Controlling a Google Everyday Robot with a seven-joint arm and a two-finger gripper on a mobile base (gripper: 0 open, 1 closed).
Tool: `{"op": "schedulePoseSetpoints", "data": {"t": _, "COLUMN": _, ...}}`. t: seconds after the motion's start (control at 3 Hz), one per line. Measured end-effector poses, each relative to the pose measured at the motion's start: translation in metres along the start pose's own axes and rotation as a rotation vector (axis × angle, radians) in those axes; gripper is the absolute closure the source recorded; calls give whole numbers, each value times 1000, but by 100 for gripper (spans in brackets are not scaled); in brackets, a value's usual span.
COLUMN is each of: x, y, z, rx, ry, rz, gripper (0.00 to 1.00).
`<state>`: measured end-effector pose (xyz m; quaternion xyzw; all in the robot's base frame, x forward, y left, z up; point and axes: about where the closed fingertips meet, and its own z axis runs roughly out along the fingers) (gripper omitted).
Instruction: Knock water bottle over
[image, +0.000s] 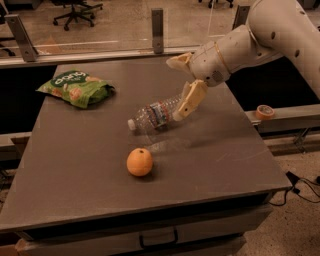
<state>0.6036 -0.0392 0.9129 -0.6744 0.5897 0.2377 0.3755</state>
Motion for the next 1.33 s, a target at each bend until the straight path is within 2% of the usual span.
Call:
{"op": "schedulePoseSetpoints", "data": {"t": 0.33, "x": 12, "y": -24, "z": -36, "rx": 83, "ry": 56, "rz": -16, "gripper": 0}}
{"op": "schedulePoseSetpoints", "data": {"t": 0.67, "x": 26, "y": -64, "z": -103, "rx": 229, "ry": 160, "rz": -57, "gripper": 0}}
{"op": "schedulePoseSetpoints", "data": {"t": 1.0, "x": 27, "y": -103, "z": -199, "rx": 425, "ry": 305, "rz": -121, "gripper": 0}}
{"op": "schedulePoseSetpoints", "data": {"t": 1.33, "x": 19, "y": -107, "z": -202, "rx": 436, "ry": 291, "rz": -132, "gripper": 0}}
